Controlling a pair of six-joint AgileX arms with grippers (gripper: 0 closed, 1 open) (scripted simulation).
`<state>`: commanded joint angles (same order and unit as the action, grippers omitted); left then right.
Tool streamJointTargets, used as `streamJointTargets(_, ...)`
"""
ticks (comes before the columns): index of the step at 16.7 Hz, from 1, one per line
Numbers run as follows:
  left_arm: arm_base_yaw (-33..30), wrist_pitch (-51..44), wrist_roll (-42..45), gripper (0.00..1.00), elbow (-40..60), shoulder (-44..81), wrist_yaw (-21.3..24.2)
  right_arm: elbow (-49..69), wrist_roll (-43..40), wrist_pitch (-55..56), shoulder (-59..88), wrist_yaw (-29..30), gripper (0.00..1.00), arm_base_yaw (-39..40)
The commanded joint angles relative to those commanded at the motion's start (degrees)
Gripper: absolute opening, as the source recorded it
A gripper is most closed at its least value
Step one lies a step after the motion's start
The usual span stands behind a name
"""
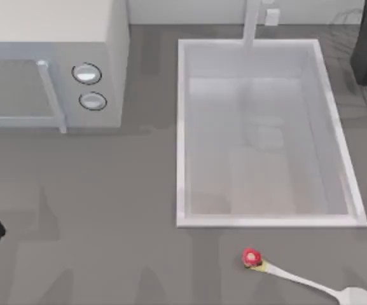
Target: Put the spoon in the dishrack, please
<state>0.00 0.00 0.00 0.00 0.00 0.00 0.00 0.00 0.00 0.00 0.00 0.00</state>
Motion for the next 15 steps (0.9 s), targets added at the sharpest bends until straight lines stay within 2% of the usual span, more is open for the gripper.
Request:
streamJointTargets(3,0.0,0.0,0.0,1.00,0.0,0.0,0.0,0.7,-0.2,-0.5,0.7,-0.1,1.00,0.5)
streamJointTargets(7,0.0,0.0,0.0,1.00,0.0,0.0,0.0,8.2,-3.0,-7.0,9.3,-0.3,1.00,5.4)
streamJointTargets(15,0.0,0.0,0.0,1.00,0.0,0.0,0.0,34.0,-13.5,-33.2,50.8,-0.2,1.00,22.8)
